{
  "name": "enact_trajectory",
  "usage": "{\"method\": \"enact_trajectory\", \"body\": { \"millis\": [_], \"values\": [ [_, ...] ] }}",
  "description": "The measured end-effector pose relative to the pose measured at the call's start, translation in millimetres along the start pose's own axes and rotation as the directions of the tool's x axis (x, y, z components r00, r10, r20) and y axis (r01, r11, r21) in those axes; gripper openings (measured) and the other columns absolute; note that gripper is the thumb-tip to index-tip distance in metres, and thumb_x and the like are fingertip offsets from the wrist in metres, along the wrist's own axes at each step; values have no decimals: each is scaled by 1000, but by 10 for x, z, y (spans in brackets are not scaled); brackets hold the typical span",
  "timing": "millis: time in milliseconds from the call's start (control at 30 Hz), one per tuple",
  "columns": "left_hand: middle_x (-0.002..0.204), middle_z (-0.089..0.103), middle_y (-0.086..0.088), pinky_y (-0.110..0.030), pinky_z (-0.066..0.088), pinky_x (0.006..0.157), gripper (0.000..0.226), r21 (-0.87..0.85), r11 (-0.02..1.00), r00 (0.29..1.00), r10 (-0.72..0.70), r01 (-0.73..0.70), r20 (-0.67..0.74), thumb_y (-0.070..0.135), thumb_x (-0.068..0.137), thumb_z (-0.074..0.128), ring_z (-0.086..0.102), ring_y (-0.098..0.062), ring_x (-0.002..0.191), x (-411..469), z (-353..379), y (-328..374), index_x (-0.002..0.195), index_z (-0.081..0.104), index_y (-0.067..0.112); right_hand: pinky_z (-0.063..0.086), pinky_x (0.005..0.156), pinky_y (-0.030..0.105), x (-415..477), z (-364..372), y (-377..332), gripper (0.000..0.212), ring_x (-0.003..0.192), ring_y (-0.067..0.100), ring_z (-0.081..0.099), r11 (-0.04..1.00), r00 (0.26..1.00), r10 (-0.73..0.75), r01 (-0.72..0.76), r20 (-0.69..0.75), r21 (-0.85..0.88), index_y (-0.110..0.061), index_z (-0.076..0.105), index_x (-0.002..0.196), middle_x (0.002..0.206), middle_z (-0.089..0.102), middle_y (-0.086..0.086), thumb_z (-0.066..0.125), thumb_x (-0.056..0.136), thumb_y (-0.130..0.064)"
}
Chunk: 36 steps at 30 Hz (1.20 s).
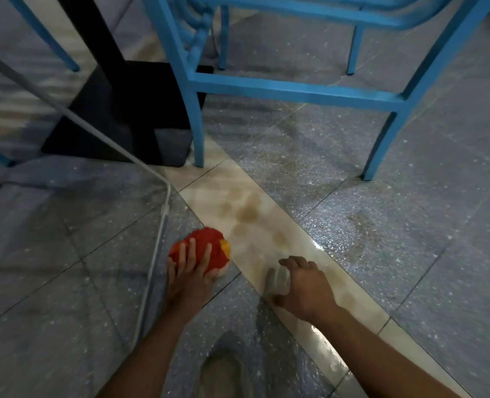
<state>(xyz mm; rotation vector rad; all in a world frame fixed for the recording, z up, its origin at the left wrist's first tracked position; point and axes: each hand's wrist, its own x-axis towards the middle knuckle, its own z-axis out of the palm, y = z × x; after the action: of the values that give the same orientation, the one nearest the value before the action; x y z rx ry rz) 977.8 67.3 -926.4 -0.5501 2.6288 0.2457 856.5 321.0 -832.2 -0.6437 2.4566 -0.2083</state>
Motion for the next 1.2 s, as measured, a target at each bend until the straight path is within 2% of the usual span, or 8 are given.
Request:
{"method": "enact_trajectory", "body": {
  "millis": [133,433,567,633,733,933,1100,1200],
  "values": [
    [174,-34,-13,-67,-3,131,76,-56,997,998,-56,58,22,66,107,17,-25,-38,163,752,-353,123,168,-20,38,43,109,37,64,-57,42,98,136,26,46,1000,1000,19,-19,7,-9,-31,38,154,157,40,-3,80,71,-60],
    [176,-26,-16,-70,5,130,73,74,996,999,45,-47,27,56,111,29,-17,-42,164,650,-263,182,169,-13,40,39,115,39,265,-283,-7,103,139,27,41,1000,1000,-13,13,-15,16,-26,35,156,159,38,0,83,71,-59],
    [175,11,-27,-78,33,117,78,153,982,993,114,-114,12,51,101,58,23,-54,159,-113,135,108,169,30,28,41,113,40,202,-208,-79,102,139,28,42,998,1000,-28,28,-5,53,-26,35,156,159,37,1,84,72,-55],
    [169,35,-26,-76,42,111,62,133,982,990,138,-133,-32,55,108,37,41,-53,151,-501,388,-21,159,52,24,41,113,39,166,-144,-60,103,140,28,41,998,999,-34,33,4,51,-27,35,156,160,36,0,85,71,-54],
    [168,39,-18,-65,30,115,70,97,988,991,128,-124,-30,58,111,12,35,-44,153,-846,638,-219,153,60,29,41,114,39,88,-61,25,104,141,29,40,998,1000,-16,15,18,53,-28,35,156,162,34,1,86,69,-53],
    [170,27,-25,-68,36,118,73,80,988,989,139,-135,-53,50,112,9,42,-52,151,-349,416,-199,160,48,12,41,114,39,79,50,37,102,141,30,40,997,1000,-6,4,27,72,-27,34,156,161,34,3,85,71,-53],
    [178,-17,-18,-64,0,133,69,-17,1000,998,25,-26,-54,53,109,5,-13,-41,165,652,-197,28,170,-12,27,38,116,39,219,-28,-19,105,144,28,37,993,1000,-2,3,-7,119,-28,32,156,163,31,2,85,70,-55],
    [177,-26,-10,-60,-7,132,69,-77,997,998,-28,25,-49,54,112,17,-21,-37,164,1360,-514,255,170,-15,35,35,118,39,297,-124,41,107,146,25,36,987,999,7,0,-44,159,-27,34,156,162,34,1,86,67,-58]
  ]
}}
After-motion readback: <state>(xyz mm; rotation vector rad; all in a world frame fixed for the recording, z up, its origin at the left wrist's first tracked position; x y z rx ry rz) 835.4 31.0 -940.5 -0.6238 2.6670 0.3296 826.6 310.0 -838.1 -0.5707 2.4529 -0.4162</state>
